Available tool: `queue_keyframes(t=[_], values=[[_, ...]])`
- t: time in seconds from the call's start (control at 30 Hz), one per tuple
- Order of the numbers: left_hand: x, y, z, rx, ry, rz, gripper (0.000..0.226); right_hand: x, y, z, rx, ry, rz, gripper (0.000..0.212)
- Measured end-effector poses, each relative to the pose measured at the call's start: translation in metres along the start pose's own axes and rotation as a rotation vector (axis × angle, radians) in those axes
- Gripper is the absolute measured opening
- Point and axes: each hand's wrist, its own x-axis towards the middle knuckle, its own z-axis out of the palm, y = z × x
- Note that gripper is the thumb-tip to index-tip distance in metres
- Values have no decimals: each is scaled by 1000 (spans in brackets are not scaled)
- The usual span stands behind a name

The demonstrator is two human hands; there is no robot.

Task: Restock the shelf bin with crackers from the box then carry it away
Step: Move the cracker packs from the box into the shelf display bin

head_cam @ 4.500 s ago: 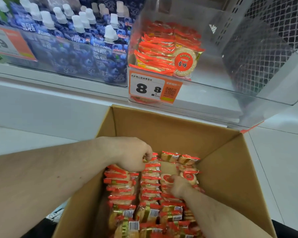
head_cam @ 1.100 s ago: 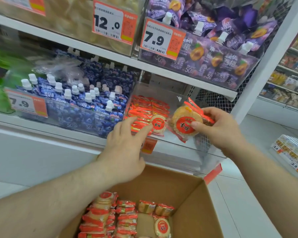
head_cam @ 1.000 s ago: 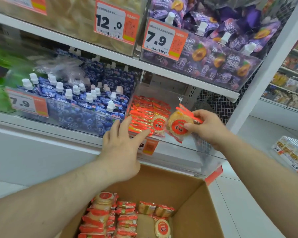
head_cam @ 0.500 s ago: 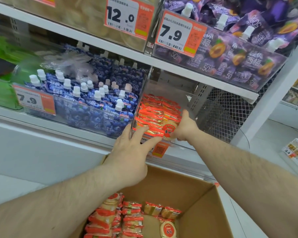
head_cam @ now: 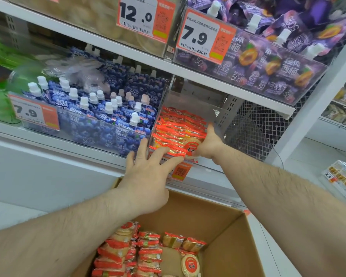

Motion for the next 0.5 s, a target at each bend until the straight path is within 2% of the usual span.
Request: queue_keyframes(t=[0.07,0.17,0.27,0.33,0.4,0.43,0.5], values=[[-2,2,-1,25,21,11,84,-5,2,-4,-11,-16,3,112],[-6,1,4,46,183,168,84,-15,2,-15,-49,-10,31,124],[-8,1,10,1,278,337,74,-39,1,-24,-130,107,-34,109],[-11,5,11,-18,184,427,65,-59,6,-22,-172,339,-212,75],[-13,6,15,-3,-70,415,56,-86,13,-15,-107,613,-562,30],[-15,4,19,19,-218,389,54,-98,17,-11,-77,705,-772,16],[-20,2,28,58,-450,363,49,-124,31,9,-95,709,-1048,6]])
